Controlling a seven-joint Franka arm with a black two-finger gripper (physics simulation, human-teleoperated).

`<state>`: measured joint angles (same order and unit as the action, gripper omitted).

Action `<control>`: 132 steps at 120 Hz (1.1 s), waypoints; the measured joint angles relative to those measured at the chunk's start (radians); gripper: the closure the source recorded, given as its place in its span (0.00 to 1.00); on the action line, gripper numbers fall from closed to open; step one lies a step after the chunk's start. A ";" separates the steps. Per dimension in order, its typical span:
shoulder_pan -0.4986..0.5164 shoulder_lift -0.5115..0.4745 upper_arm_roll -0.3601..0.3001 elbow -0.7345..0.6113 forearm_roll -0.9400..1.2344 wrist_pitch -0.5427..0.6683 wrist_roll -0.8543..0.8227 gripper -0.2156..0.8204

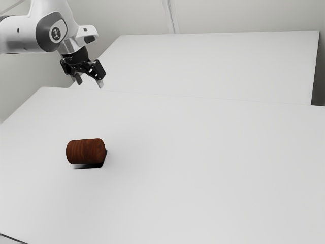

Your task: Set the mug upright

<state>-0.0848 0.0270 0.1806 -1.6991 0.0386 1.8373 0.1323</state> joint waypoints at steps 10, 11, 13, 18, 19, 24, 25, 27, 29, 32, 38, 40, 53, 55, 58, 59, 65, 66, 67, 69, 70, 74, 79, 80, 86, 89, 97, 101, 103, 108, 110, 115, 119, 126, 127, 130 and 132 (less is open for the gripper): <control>-0.011 -0.011 0.002 -0.016 -0.002 0.002 0.002 0.21; -0.012 -0.013 0.002 -0.017 -0.002 0.002 0.003 0.21; -0.015 -0.016 0.003 -0.019 -0.002 0.002 0.004 0.21; -0.036 -0.020 0.019 -0.023 -0.006 0.003 0.008 0.21; -0.041 -0.020 0.024 -0.023 -0.008 0.004 0.009 0.21; -0.061 -0.021 0.041 -0.034 -0.023 0.006 0.017 0.21; -0.065 -0.021 0.044 -0.037 -0.027 0.006 0.019 0.21; -0.076 -0.022 0.054 -0.048 -0.035 0.007 0.024 0.21; -0.087 -0.024 0.063 -0.057 -0.043 0.008 0.030 0.21; -0.101 -0.025 0.075 -0.070 -0.055 0.009 0.039 0.21; -0.117 -0.028 0.088 -0.092 -0.077 0.010 0.061 0.21; -0.120 -0.028 0.090 -0.098 -0.083 0.010 0.069 0.21; -0.133 -0.025 0.095 -0.117 -0.108 0.009 0.124 0.21; -0.135 -0.023 0.095 -0.118 -0.110 0.009 0.132 0.21; -0.137 -0.020 0.096 -0.119 -0.114 0.008 0.146 0.21; -0.137 -0.018 0.096 -0.119 -0.115 0.008 0.150 0.21; -0.144 -0.006 0.103 -0.120 -0.121 0.008 0.176 0.21; -0.144 -0.002 0.104 -0.119 -0.123 0.008 0.181 0.21; -0.144 0.001 0.105 -0.119 -0.125 0.008 0.185 0.21; -0.143 0.007 0.107 -0.119 -0.129 0.008 0.194 0.21; -0.142 0.010 0.107 -0.119 -0.130 0.008 0.199 0.21; -0.128 0.019 0.109 -0.119 -0.136 0.008 0.216 0.21; -0.087 0.034 0.109 -0.117 -0.141 0.008 0.236 0.21; -0.076 0.037 0.109 -0.117 -0.142 0.007 0.240 0.21; 0.008 0.053 0.108 -0.116 -0.149 0.007 0.264 0.21; 0.053 0.056 0.108 -0.116 -0.152 0.007 0.275 0.21; 0.136 0.060 0.110 -0.119 -0.157 0.007 0.305 0.21; 0.150 0.061 0.109 -0.119 -0.159 0.007 0.319 0.21; 0.152 0.062 0.109 -0.120 -0.160 0.007 0.326 0.21; 0.144 0.064 0.110 -0.120 -0.161 0.007 0.343 0.21; 0.139 0.065 0.109 -0.121 -0.162 0.007 0.350 0.21; 0.133 0.067 0.109 -0.121 -0.165 0.007 0.366 0.21; 0.141 0.072 0.109 -0.122 -0.172 0.006 0.380 0.21; 0.188 0.099 0.109 -0.127 -0.205 0.005 0.407 0.21; 0.197 0.103 0.109 -0.129 -0.210 0.005 0.411 0.21; 0.223 0.113 0.108 -0.136 -0.225 0.005 0.423 0.21; 0.240 0.121 0.108 -0.140 -0.236 0.004 0.432 0.21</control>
<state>0.1547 0.1477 0.2888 -1.8389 -0.1974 1.8416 0.5643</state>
